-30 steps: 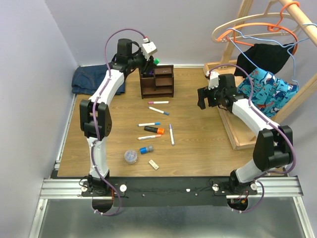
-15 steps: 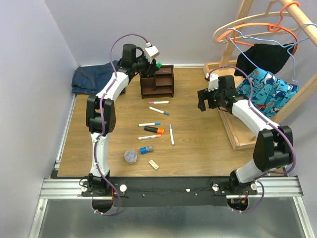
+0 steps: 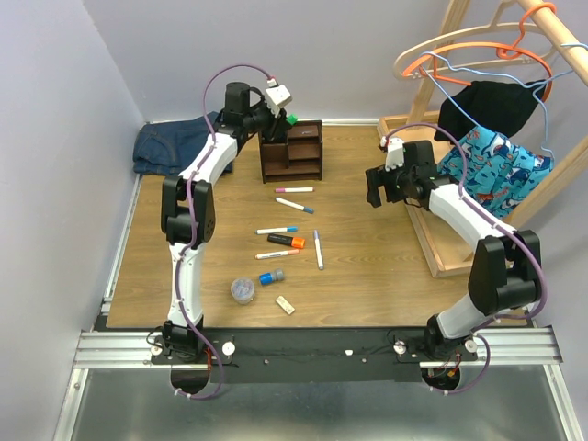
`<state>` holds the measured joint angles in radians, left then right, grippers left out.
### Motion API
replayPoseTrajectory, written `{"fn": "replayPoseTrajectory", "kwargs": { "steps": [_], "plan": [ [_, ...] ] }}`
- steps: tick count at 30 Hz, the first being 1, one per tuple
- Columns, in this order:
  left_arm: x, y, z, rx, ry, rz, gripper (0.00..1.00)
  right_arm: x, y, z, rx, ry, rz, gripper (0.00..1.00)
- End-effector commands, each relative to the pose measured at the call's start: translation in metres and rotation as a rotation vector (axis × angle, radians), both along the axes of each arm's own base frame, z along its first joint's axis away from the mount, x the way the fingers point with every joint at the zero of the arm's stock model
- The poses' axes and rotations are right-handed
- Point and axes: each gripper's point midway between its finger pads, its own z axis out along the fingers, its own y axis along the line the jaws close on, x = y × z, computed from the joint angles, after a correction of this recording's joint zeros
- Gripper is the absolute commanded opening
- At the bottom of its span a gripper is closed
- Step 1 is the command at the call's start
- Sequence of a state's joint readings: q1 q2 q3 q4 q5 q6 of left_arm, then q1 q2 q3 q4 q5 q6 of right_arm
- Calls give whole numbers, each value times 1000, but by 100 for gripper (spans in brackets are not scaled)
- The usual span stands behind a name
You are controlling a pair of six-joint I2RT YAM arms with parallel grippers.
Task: Sort the stationery into containers
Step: Place the pen in the storage box.
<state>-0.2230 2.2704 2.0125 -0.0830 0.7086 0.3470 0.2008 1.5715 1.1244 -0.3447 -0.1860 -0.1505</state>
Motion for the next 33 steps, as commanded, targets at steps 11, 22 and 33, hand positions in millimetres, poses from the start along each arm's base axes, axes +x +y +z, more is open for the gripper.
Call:
{"fn": "replayPoseTrajectory", "kwargs": {
  "steps": [11, 22, 33],
  "plan": [
    [21, 15, 4, -51, -40, 0, 33, 7, -6, -8, -30, 21, -11, 97],
    [12, 20, -1, -47, -14, -11, 37, 9, -5, -15, -28, 35, -6, 97],
    [5, 25, -6, -41, 8, -19, 40, 10, -4, -16, -33, 35, 0, 97]
  ]
}}
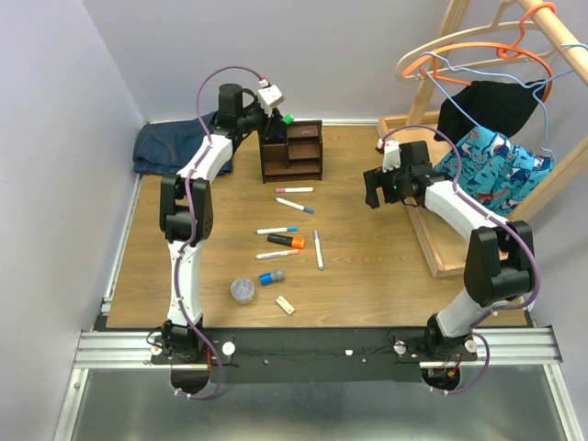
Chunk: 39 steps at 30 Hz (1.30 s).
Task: Sort the stationery into containers
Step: Place the pen in the storage box.
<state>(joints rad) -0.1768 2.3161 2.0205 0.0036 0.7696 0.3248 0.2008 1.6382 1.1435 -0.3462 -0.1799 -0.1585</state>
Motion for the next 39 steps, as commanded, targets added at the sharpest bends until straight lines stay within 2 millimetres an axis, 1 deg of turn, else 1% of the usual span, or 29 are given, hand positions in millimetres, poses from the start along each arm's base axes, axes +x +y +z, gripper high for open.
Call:
{"fn": "replayPoseTrajectory", "kwargs": {
  "steps": [1, 4, 13, 17, 19, 20, 21, 23, 24, 25, 26, 27, 28, 29, 32, 38, 39],
  "plan": [
    [-11, 7, -1, 1, 36, -14, 40, 4, -4, 3, -14, -10, -3, 97],
    [-14, 9, -3, 2, 45, -12, 40, 3, -4, 2, -14, -9, -3, 97],
    [-19, 9, 6, -14, 46, -21, 40, 1, -4, 1, -13, -7, 0, 97],
    [-22, 1, 10, -49, 60, -47, 32, 1, -4, 1, -15, -9, 1, 97],
    [-24, -6, 18, -77, 48, -73, 31, 1, -5, 0, -16, -8, 0, 97],
    [-24, -10, 26, -96, 28, -86, 29, 0, -5, 0, -19, -6, 2, 97],
    [-28, -15, 28, -128, 51, -111, 29, -1, -6, 0, -26, -6, 0, 97],
    [-30, -20, 33, -178, 63, -137, 27, -3, -9, -2, -38, 0, -1, 97],
    [-32, -25, 44, -255, 59, -171, 27, -4, -10, -3, -48, 5, 7, 96],
    [-32, -26, 42, -279, 61, -182, 26, -8, -10, -6, -53, 25, 9, 96],
    [-30, -27, 54, -309, 12, -194, 26, -6, -10, -3, -52, 25, 14, 96],
    [-31, -29, 54, -338, 40, -202, 26, -7, -10, -5, -58, 32, 20, 96],
    [-30, -30, 49, -349, 46, -205, 25, -9, -10, -6, -62, 45, 22, 96],
    [-29, -31, 52, -356, 24, -213, 25, -8, -12, -7, -71, 49, 18, 96],
    [-28, -31, 46, -376, 29, -226, 24, -4, -14, -6, -88, 47, 14, 96],
    [-32, -23, 38, -429, 32, -247, 22, -2, -17, -9, -106, 42, 13, 96],
    [-32, -22, 34, -429, 35, -245, 22, -1, -17, -11, -109, 44, 16, 96]
  ]
}}
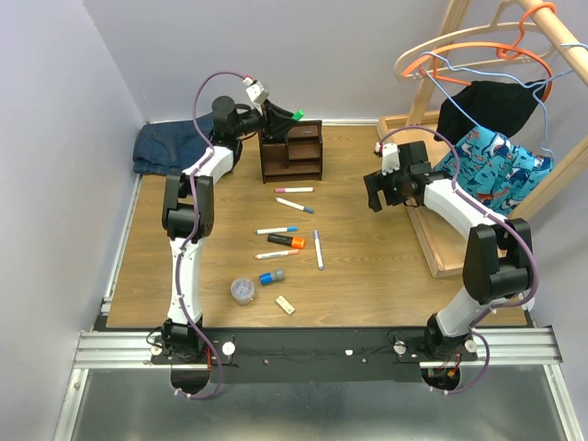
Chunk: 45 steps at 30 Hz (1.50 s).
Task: Sort the stationery into containers
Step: Place the pen in the storage box, then pick up the pen from the center of the board.
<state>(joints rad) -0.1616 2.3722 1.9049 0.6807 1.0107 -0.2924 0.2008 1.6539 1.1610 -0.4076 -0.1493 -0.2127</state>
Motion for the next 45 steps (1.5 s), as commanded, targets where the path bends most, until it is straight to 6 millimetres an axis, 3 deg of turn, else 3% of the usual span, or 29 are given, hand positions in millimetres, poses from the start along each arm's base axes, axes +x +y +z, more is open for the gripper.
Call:
{"fn": "replayPoseTrajectory", "kwargs": {
  "steps": [1, 9, 18, 22, 28, 29, 34, 37, 38, 40, 41, 43, 44, 45],
  "plan": [
    [-6, 10, -7, -41, -22, -38, 22, 5, -8, -4, -44, 6, -3, 96],
    [5, 37, -27, -76, -25, -2, 22, 3, -11, -9, -72, -5, 13, 96],
    [16, 28, -42, -82, -19, 0, 23, -2, -9, -10, -88, -5, 32, 96],
    [10, 25, -44, -94, 1, -1, 36, -5, -9, -12, -88, -5, 35, 96],
    [-4, 32, -32, -56, -4, 13, 47, -11, -5, -8, -58, 4, 32, 96],
    [-7, 32, -20, -47, -10, 14, 48, -10, -5, -8, -56, 4, 32, 96],
    [-15, 38, -1, 15, -50, 26, 55, -9, 2, -2, -16, -2, 35, 96],
    [-27, 38, 22, 27, -66, 18, 55, -8, 4, 2, -6, -13, 41, 96],
    [-38, 38, 39, 37, -72, 6, 55, -7, 4, 4, -4, -19, 39, 96],
    [-55, 36, 40, 69, -47, -19, 55, -7, 5, 11, 6, -40, 37, 96],
    [-75, 31, 45, 138, -62, -52, 55, -9, 5, 9, 9, -37, 35, 96],
    [-103, 25, 28, 256, -75, -96, 55, -9, 5, 15, 16, -57, 31, 96],
    [-139, 18, 10, 375, -69, -171, 55, -11, 4, 15, 17, -58, 28, 97],
    [-154, 15, -3, 451, -72, -194, 55, -11, 4, 16, 19, -63, 22, 97]
  ]
}}
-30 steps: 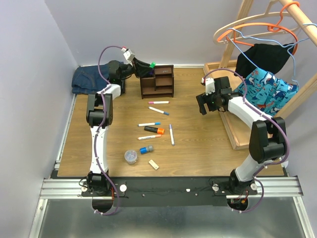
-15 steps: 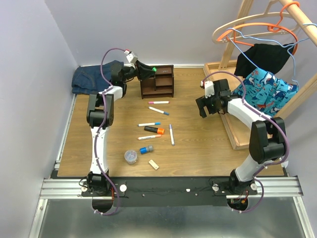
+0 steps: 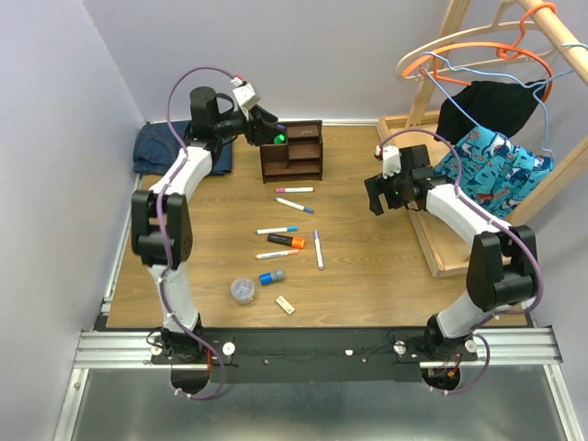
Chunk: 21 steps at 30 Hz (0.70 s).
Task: Sort the stationery into containers
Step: Pick up the pen from the center of the board.
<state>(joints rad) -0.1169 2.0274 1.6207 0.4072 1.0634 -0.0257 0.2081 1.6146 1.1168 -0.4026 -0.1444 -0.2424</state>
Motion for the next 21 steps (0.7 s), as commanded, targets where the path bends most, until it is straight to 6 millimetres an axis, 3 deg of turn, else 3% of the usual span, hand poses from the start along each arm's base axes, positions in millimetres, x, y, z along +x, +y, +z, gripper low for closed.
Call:
{"fn": "replayPoseTrajectory", "kwargs": {
  "steps": [1, 2, 3, 4, 6, 7, 11, 21],
  "plan": [
    [-113, -22, -52, 370, 17, -237, 55, 1, 6, 20, 49, -68, -10, 97],
    [-145, -20, -69, 429, 115, -285, 55, 2, 6, 22, 53, -78, -18, 97],
    [-163, -29, -84, 510, 71, -343, 54, 3, 6, 24, 58, -85, -29, 97],
    [-184, -28, -108, 554, 132, -373, 54, 5, 7, 28, 76, -98, -46, 97],
    [-209, -39, -123, 606, 129, -414, 55, 5, 10, 32, 102, -104, -55, 97],
    [-221, -36, -144, 658, 151, -420, 56, 5, 12, 33, 117, -103, -60, 97],
    [-232, -43, -179, 781, 117, -436, 56, 1, 14, 38, 140, -112, -58, 97],
    [-210, -51, -206, 882, 138, -414, 55, -28, 13, 29, 165, -85, -54, 97]
  ]
}}
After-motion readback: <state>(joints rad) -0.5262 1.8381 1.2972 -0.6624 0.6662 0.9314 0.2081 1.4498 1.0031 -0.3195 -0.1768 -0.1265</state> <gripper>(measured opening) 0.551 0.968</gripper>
